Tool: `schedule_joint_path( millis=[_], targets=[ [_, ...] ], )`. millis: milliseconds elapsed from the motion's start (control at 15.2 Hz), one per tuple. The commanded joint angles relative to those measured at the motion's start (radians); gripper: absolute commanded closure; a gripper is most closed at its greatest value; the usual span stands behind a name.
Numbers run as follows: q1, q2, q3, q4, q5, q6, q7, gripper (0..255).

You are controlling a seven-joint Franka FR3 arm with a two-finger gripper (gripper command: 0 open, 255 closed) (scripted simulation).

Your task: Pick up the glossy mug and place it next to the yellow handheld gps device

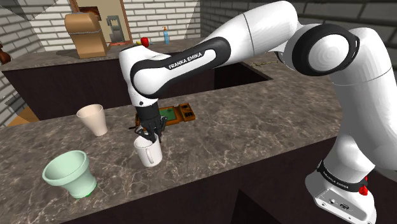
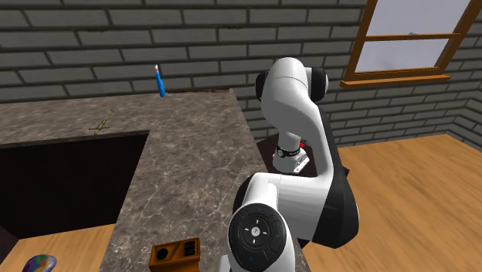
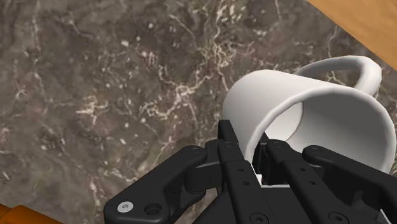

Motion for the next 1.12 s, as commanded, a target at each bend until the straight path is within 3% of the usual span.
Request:
schedule_joint_path(
  millis=[0,66,396,660,1056],
  targets=[
    [0.0,0.0,0.0,0.0,0.0,0.0,0.0,255],
    [0.0,0.0,0.0,0.0,0.0,0.0,0.0,0],
    [0.0,0.0,0.0,0.0,0.0,0.0,0.0,0],
    [0.0,-0.002,0.0,0.125,0.0,-0.126,0.0,0],
    [0.0,-0.002,0.0,0.125,0.0,-0.126,0.0,0]
  ],
)
